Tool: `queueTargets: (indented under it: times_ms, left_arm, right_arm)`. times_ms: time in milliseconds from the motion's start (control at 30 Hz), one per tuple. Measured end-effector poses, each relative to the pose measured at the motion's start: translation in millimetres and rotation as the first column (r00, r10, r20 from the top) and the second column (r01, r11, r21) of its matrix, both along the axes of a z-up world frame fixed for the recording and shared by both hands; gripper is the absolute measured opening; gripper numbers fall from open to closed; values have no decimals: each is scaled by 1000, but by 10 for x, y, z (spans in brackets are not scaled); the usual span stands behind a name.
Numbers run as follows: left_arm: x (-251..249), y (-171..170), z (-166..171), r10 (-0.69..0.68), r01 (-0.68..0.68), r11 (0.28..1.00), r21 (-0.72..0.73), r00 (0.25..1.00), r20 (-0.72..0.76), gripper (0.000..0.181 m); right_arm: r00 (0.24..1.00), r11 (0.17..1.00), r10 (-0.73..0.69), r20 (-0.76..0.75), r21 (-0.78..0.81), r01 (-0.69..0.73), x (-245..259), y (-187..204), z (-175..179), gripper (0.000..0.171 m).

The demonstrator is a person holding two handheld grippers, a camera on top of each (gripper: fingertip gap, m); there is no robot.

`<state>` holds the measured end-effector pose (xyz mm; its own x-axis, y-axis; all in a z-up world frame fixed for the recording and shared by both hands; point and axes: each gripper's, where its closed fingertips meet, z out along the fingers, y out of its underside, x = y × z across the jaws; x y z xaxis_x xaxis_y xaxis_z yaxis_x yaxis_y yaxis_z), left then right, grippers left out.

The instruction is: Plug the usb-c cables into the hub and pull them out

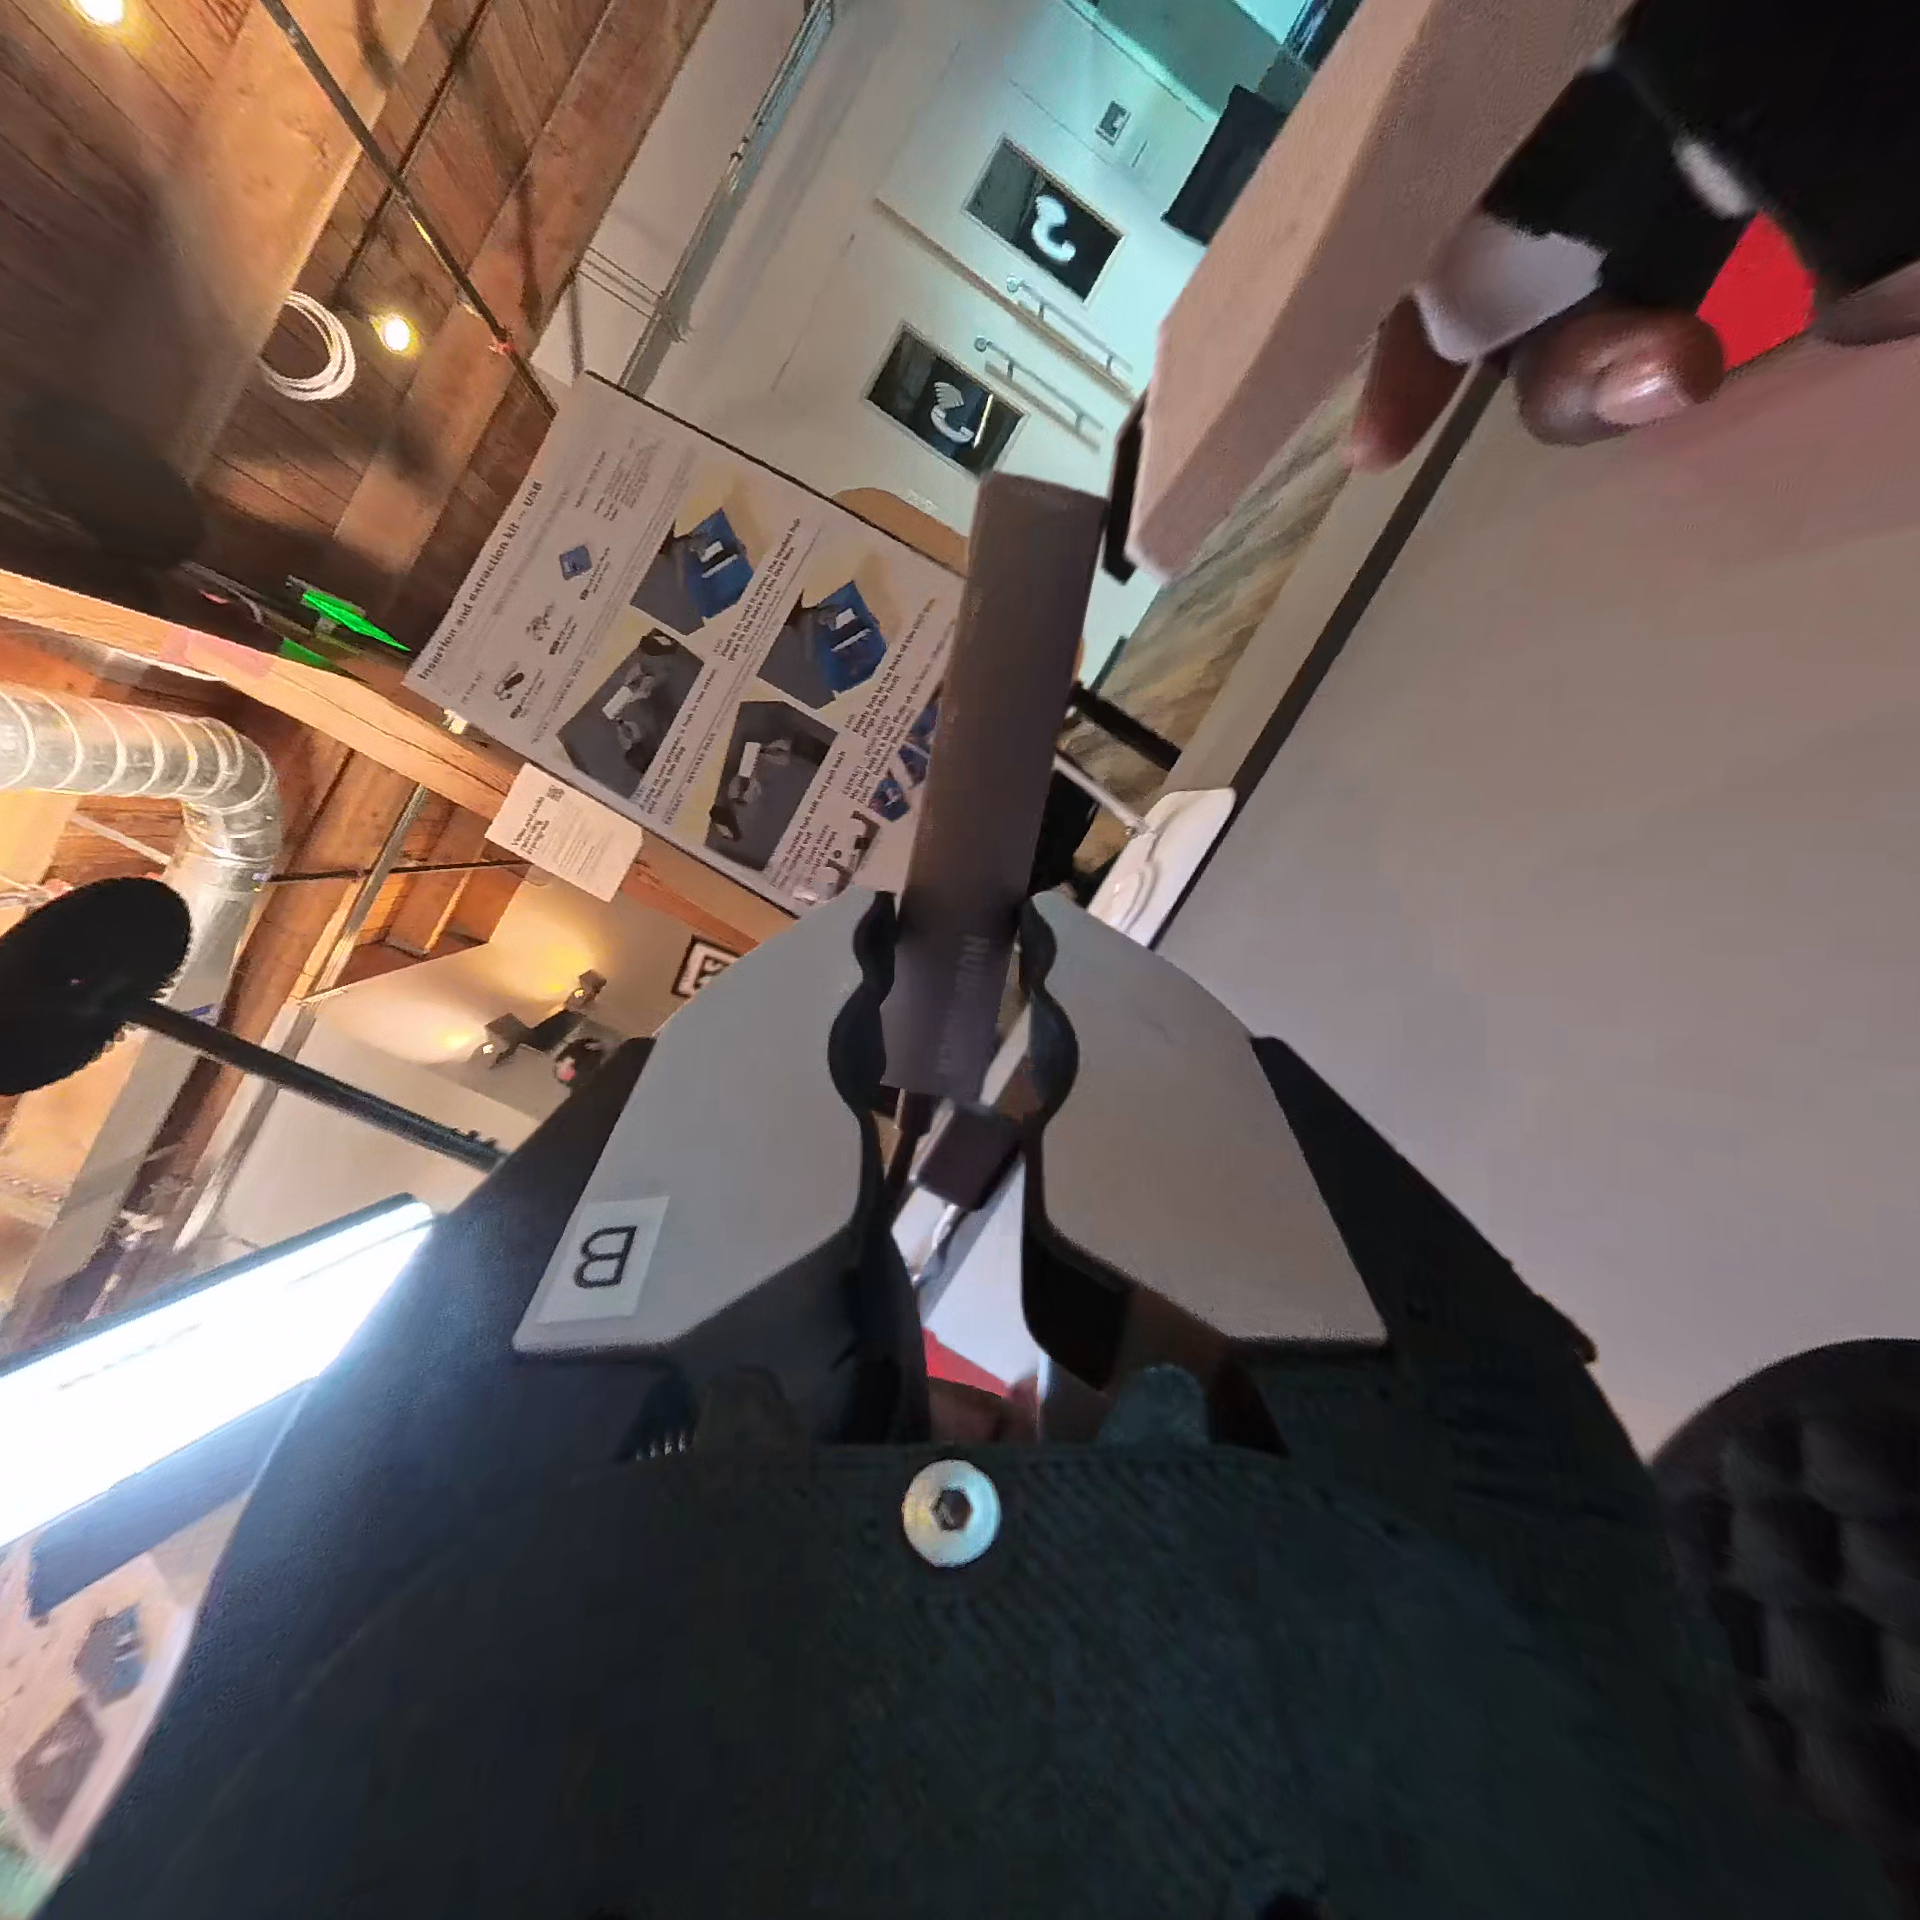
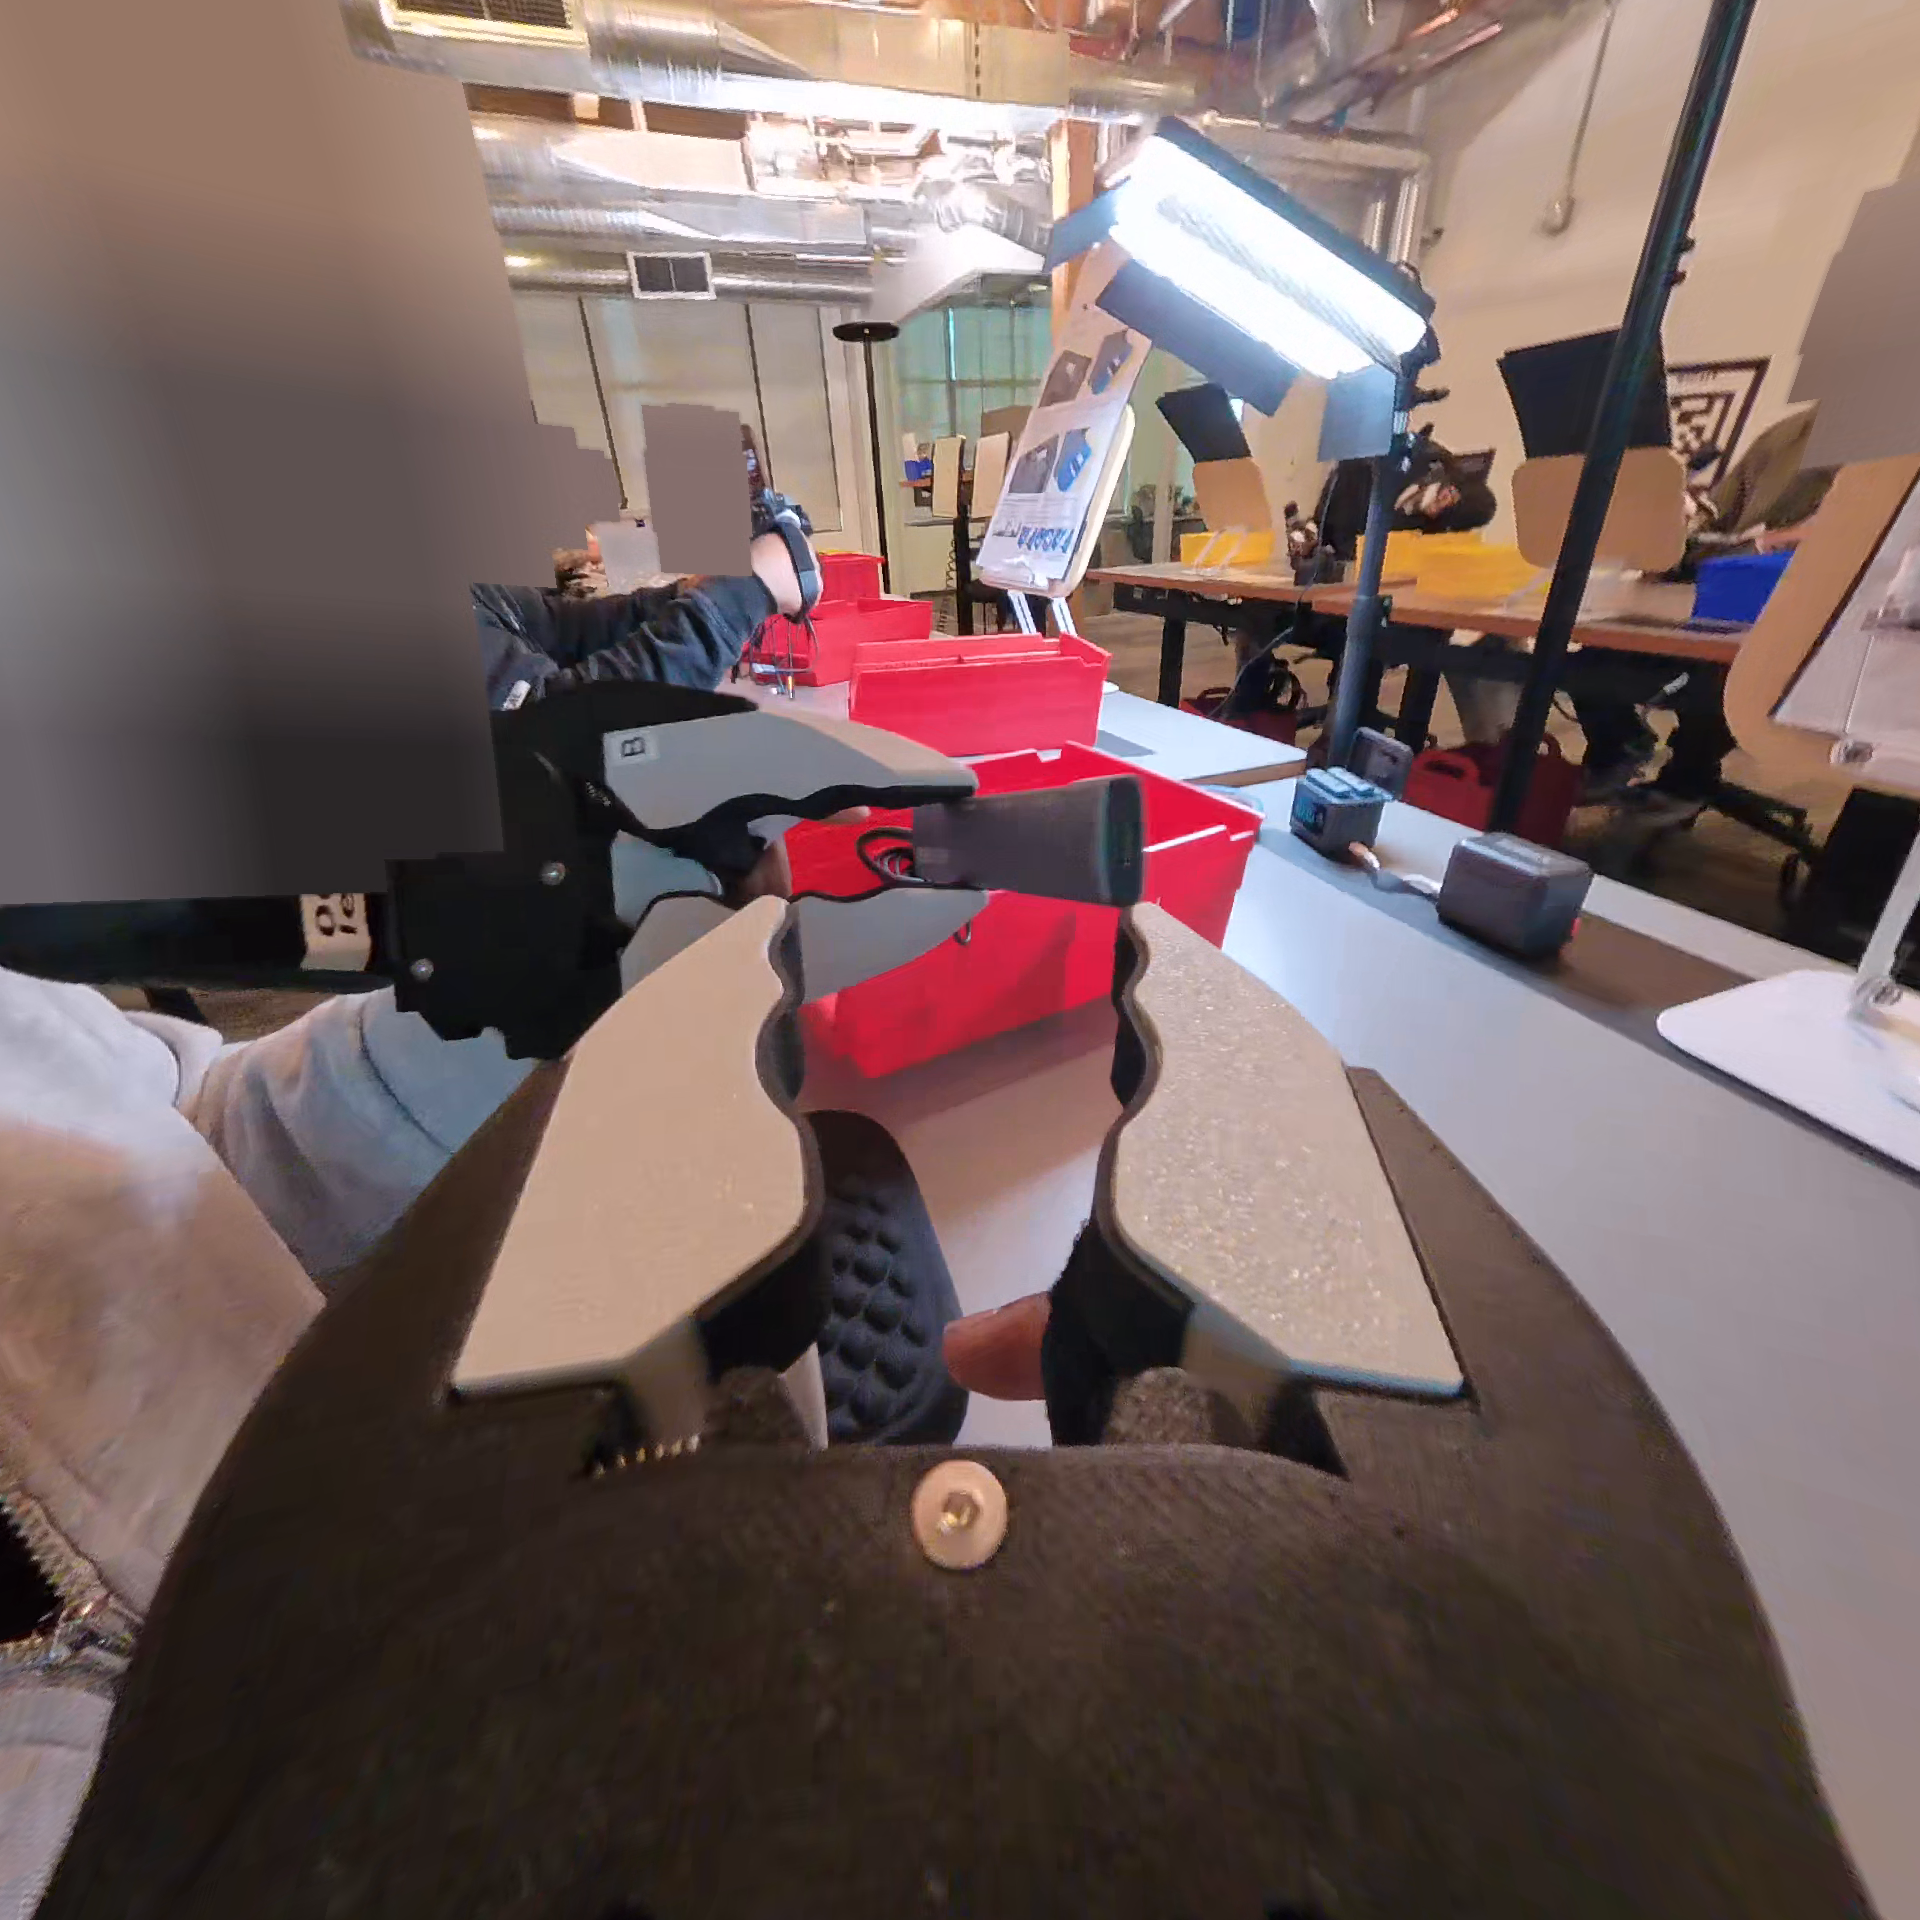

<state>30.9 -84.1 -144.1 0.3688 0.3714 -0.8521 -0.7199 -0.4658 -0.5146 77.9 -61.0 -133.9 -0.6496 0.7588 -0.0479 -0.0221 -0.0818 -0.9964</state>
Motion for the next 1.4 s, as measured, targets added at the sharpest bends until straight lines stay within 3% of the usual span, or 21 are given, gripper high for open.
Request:
queueTargets:
  times_ms: [133, 233, 300, 433, 500, 567, 633, 667, 700, 767, 867, 1000, 1167, 1233, 1300, 1400]
  left_arm:
    - [200, -5, -177, -86, 86, 996, -3, 995, 56, 24]
    - [318, -25, -280, -124, 125, 992, -14, 990, 71, 24]
    - [389, -39, -340, -157, 158, 987, -12, 983, 96, 24]
    - [528, -80, -427, -285, 271, 958, 88, 925, 251, 23]
    - [610, -108, -441, -418, 370, 909, 195, 814, 403, 34]
    - [641, -143, -448, -540, 445, 840, 309, 634, 554, 41]
    - [701, -150, -608, -579, 533, 784, 319, 441, 686, 44]
    - [734, -147, -705, -572, 572, 765, 296, 392, 721, 44]
    - [767, -141, -765, -578, 603, 747, 280, 380, 722, 37]
    - [746, -111, -743, -615, 609, 738, 290, 432, 659, 18]
    - [726, -75, -813, -576, 630, 752, 191, 489, 655, 12]
    - [647, -41, -836, -527, 634, 773, -18, 658, 537, 11]
    - [659, -4, -791, -555, 653, 741, -158, 727, 405, 10]
    - [719, 4, -758, -587, 681, 717, -150, 706, 397, 10]
    - [795, 14, -706, -634, 726, 685, -66, 638, 437, 10]
    - [862, -39, -540, -757, 781, 603, 165, 494, 427, 10]
  right_arm:
    - [1000, 999, -20, 21, 36, 20, -1, 73, -142, 59]
    - [990, 984, 135, 43, 111, -139, 144, -81, -277, 36]
    - [989, 971, 140, 41, 189, -145, 167, -124, -378, 10]
    - [987, 958, 147, -70, 257, -125, 279, -174, -429, 9]
    - [980, 947, 164, -109, 296, -126, 344, -185, -499, 9]
    - [960, 933, 236, -148, 312, -181, 458, -235, -534, 9]
    - [938, 920, 297, -178, 318, -231, 531, -266, -547, 8]
    - [929, 915, 318, -188, 317, -249, 548, -273, -550, 8]
    - [924, 913, 329, -195, 316, -258, 545, -268, -557, 8]
    - [916, 912, 342, -209, 311, -269, 537, -240, -575, 8]
    - [938, 917, 292, -187, 334, -219, 459, -128, -654, 11]
    - [954, 883, 221, -201, 458, -108, 427, -6, -729, 28]
    - [937, 793, 195, -291, 609, 25, 443, -3, -682, 29]
    - [934, 762, 224, -278, 648, 10, 471, -35, -698, 25]
    - [936, 751, 239, -257, 660, -11, 474, -60, -701, 24]
    - [926, 824, 245, -287, 565, -43, 515, -123, -491, 29]
